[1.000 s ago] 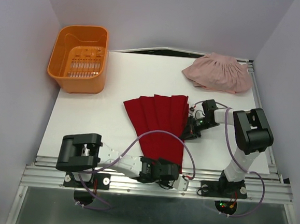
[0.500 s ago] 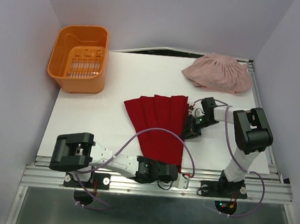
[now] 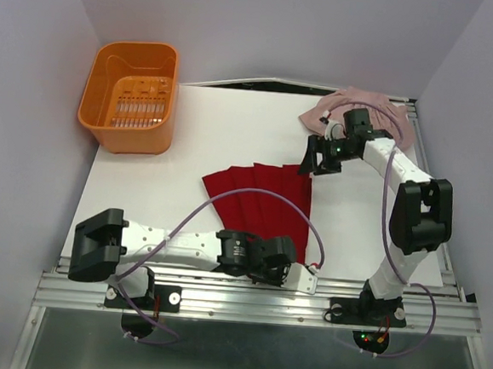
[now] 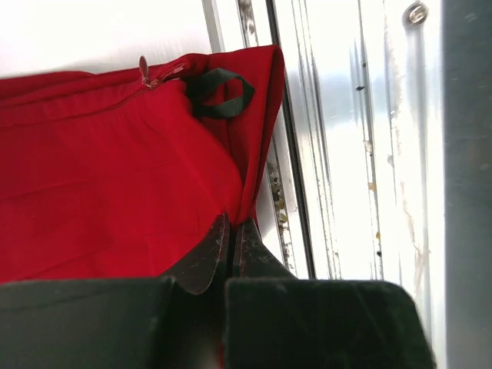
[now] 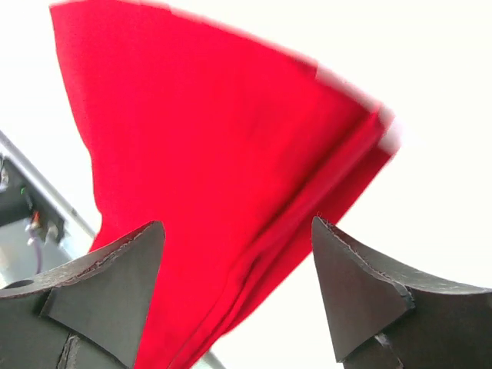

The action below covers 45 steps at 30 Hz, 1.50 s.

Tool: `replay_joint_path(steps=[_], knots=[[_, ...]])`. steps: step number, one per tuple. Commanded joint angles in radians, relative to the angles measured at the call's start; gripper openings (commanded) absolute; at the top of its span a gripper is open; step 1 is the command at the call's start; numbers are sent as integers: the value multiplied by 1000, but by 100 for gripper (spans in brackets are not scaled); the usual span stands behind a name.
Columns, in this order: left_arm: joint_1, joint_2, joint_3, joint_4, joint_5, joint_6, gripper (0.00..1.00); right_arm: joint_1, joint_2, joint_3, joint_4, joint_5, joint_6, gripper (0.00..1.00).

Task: Fold and stack the skirts
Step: Fold the skirt

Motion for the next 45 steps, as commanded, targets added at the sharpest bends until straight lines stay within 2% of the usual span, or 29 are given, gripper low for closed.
replay_joint_path(steps=[1,4,7,10,15,20,26,31,35,37,45], knots=[[22,-80,82,-89,167,33,0,-8,38,156,-57,3,-80,82],[40,-84,111,-127,222,38,0,-8,78,199,-28,-83,-42,77],[76,-88,131,-144,238,53,0,16,132,199,8,-210,21,65],[108,-81,176,-164,247,69,0,59,188,153,22,-264,39,58],[197,-33,307,-242,276,127,0,121,234,-46,115,-256,30,51],[269,8,412,-301,290,216,0,141,296,-100,131,-272,18,45],[445,73,473,-293,302,320,0,150,284,-152,127,-295,-10,40],[517,107,474,-296,333,403,0,150,244,-151,78,-273,-63,40],[544,82,365,-220,339,403,0,150,195,-108,26,-244,-85,40],[568,61,258,-149,337,415,0,150,187,-56,-44,-243,-109,41],[562,4,207,-124,379,424,0,150,185,193,-103,-195,-85,52]])
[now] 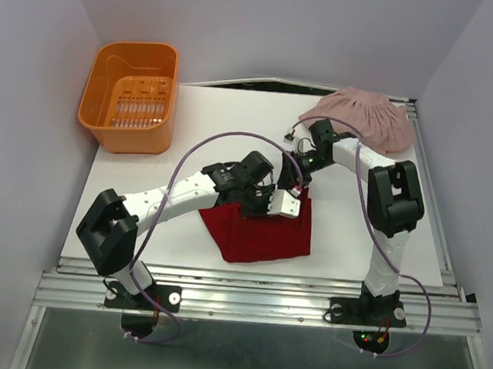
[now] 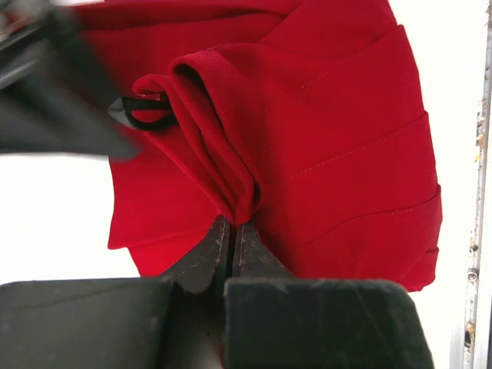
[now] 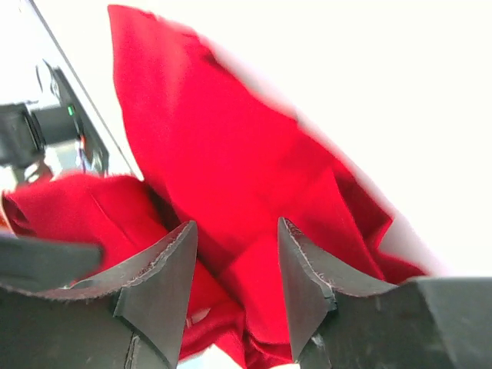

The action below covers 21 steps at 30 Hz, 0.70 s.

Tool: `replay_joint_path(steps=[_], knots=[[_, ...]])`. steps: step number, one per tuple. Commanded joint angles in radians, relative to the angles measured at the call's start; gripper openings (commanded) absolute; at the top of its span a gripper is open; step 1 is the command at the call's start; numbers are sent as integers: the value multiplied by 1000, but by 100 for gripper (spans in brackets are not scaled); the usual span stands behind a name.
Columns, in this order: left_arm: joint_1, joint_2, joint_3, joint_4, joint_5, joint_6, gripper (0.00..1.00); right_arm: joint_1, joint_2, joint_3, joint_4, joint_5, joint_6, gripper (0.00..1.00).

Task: Fold and stack the skirts
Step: Fold the skirt

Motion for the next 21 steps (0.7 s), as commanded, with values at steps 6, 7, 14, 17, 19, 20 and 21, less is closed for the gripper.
replay_joint_path(steps=[6,7,14,17,19,20,21], knots=[[-14,-102,-6,7,55,46,0,7,77,305,-30,40,1,52],[-12,-99,-2,4,56,44,0,7,95,313,-29,50,-1,51],[-12,-82,38,5,47,44,0,16,227,272,25,65,-12,42],[-9,-69,47,10,27,58,0,26,252,238,31,25,-13,35],[-3,-58,58,15,13,70,0,35,253,207,33,1,-15,27],[3,-55,61,18,10,73,0,35,253,198,33,-7,-16,25],[8,-49,75,18,3,82,0,35,249,190,33,-10,-24,24]])
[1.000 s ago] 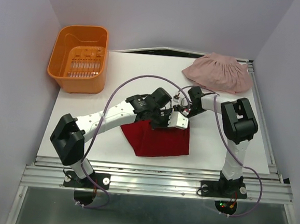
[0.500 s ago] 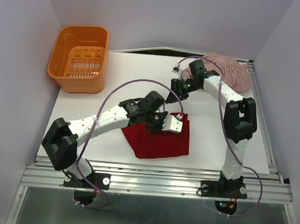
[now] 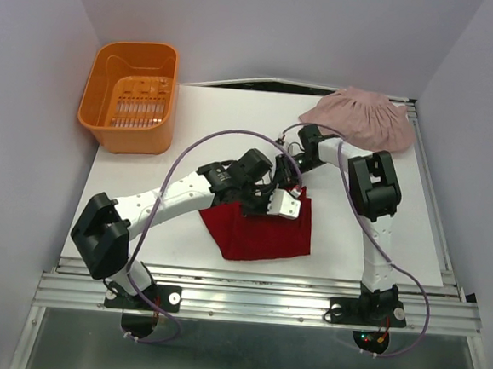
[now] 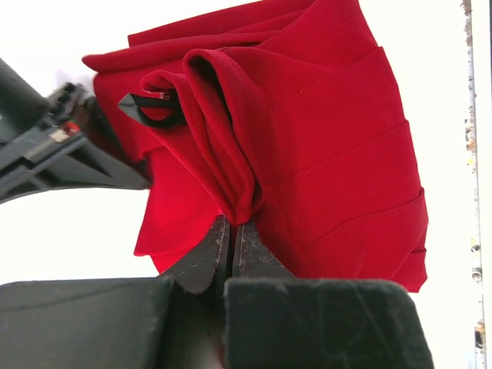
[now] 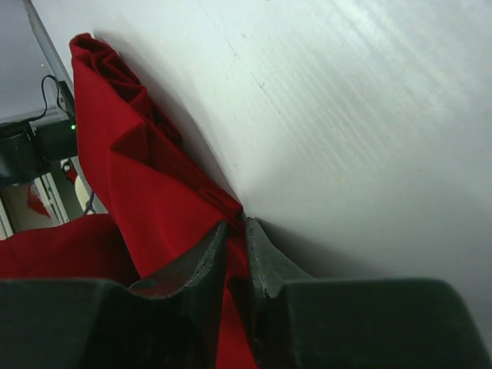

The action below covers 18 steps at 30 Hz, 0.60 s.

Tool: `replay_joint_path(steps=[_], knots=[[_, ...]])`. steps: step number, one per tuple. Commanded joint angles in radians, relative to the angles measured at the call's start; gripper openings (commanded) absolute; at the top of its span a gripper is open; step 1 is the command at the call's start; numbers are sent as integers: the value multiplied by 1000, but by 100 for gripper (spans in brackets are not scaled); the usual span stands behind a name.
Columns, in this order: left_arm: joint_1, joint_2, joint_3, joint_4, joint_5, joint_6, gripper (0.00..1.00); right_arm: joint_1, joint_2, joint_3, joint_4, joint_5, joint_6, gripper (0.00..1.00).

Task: Fold and stack the skirts
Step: Fold the skirt

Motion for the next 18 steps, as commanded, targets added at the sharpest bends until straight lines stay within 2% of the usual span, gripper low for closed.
replay_joint_path(steps=[1,7,18], knots=[[20,16,78,20,-29,46,0,23,-11,-42,19,5,-37,21],[82,92,124,45,-49,90,0,32,-37,-88,19,-20,-46,12],[130,181,69,207,-101,144,0,32,-41,-93,6,-43,-43,10]])
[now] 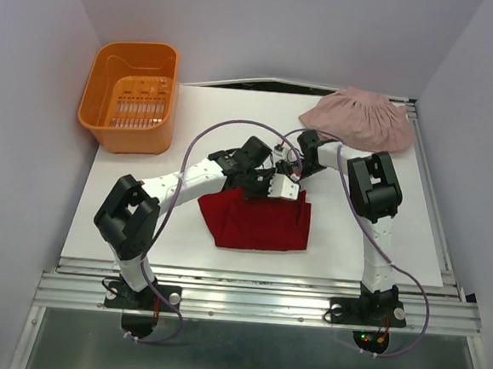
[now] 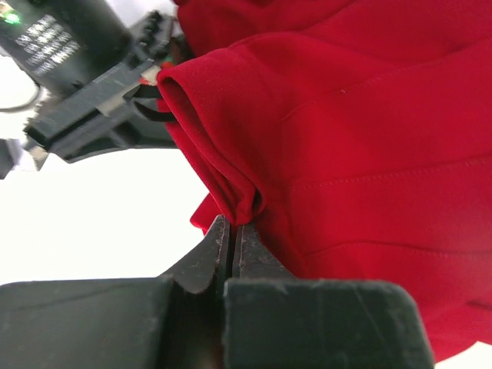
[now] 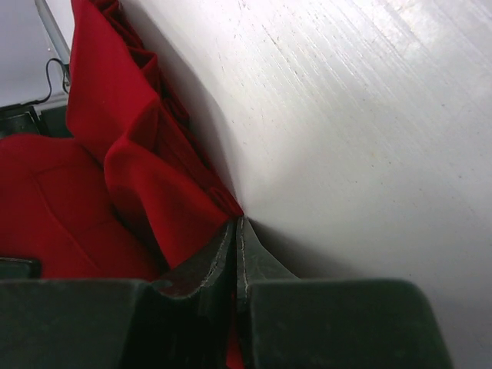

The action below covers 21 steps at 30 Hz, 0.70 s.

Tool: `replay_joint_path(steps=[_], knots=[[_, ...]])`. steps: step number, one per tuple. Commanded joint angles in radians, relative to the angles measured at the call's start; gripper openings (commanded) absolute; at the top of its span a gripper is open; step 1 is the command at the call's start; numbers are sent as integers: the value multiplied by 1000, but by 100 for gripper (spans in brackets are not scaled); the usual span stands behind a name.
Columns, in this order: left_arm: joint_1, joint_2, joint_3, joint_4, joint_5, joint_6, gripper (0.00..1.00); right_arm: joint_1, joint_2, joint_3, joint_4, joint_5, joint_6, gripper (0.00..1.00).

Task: Fold and stack the skirts
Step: Fold the skirt

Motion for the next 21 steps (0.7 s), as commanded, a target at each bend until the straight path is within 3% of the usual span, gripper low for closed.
replay_joint_path(steps=[1,13,21], knots=[[11,0,-16,155,-42,45,0,15,-15,0,-12,28,-32,10],[11,82,-154,391,-92,88,8,15,13,71,-22,61,-17,11],[11,115,-205,508,-129,96,23,15,14,192,-46,201,16,30]])
